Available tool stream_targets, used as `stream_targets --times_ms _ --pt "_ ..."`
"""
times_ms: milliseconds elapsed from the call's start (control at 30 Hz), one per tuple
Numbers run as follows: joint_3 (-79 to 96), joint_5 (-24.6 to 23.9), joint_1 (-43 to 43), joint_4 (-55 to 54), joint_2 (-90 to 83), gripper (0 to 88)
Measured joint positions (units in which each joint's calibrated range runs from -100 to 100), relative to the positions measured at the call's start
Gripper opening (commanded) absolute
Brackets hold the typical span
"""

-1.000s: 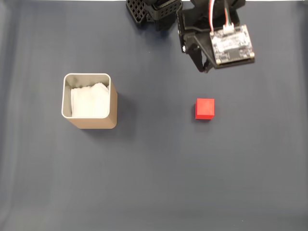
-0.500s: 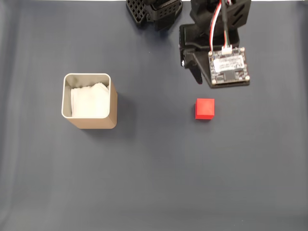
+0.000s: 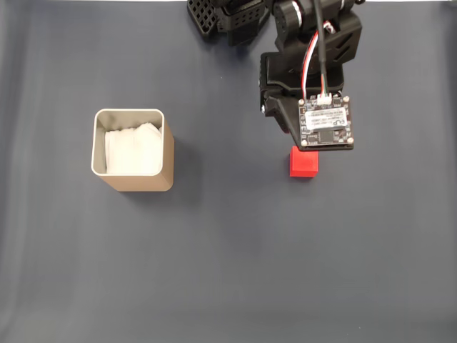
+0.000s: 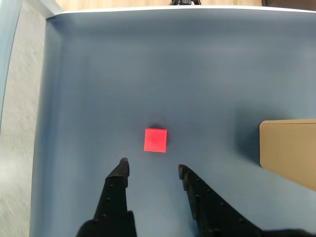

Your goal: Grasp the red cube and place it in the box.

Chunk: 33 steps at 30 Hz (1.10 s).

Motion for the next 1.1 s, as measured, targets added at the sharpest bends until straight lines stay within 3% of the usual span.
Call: stream_targets --times_ms 1100 --pt "9.7 3.1 0.3 -11.2 0.4 30.7"
